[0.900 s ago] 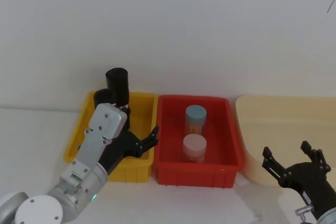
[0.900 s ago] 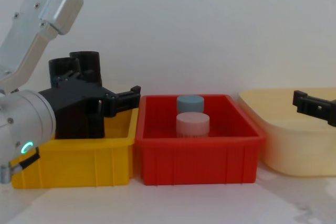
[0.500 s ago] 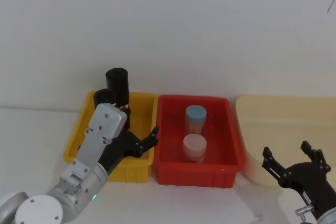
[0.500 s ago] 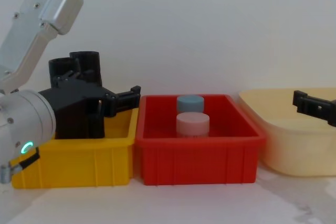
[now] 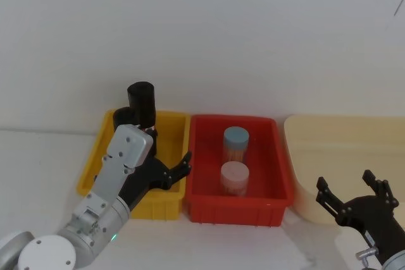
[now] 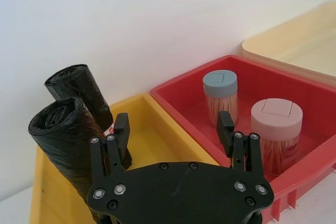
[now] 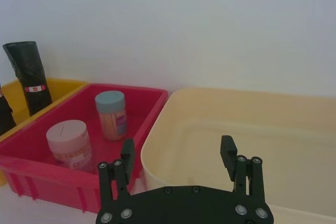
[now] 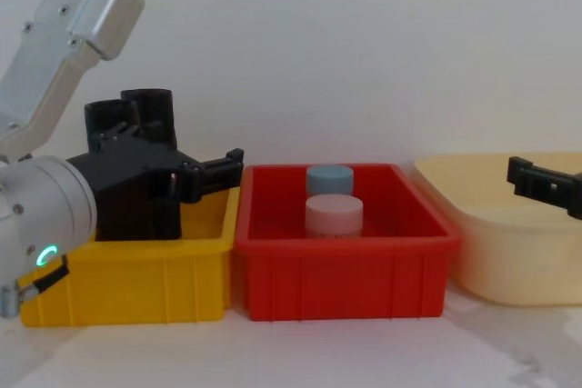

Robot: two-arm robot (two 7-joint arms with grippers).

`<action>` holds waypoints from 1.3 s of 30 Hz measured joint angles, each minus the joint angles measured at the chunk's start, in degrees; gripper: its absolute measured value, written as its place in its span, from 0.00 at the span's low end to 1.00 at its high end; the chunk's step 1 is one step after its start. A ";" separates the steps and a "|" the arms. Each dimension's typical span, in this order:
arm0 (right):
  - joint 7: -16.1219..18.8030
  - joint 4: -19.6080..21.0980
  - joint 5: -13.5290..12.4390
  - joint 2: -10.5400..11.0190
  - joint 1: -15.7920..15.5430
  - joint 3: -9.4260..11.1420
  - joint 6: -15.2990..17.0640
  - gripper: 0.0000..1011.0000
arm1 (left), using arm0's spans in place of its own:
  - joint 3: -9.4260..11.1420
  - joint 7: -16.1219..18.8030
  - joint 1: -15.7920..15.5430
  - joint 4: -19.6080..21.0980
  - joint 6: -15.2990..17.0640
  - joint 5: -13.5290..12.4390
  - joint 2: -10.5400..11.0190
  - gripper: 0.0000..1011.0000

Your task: Pick up the garbage bag with the one hand and transfer it to the other hand.

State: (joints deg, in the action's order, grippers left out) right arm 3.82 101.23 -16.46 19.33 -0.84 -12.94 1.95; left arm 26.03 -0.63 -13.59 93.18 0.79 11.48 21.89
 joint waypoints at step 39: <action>10.29 5.52 -1.96 6.16 -3.66 0.87 0.17 0.99 | 0.00 0.00 0.00 0.00 0.00 0.00 0.00 0.99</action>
State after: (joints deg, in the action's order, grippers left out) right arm 14.11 106.75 -18.42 25.50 -4.50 -12.07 2.12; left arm 26.02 -0.63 -13.59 93.18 0.79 11.48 21.89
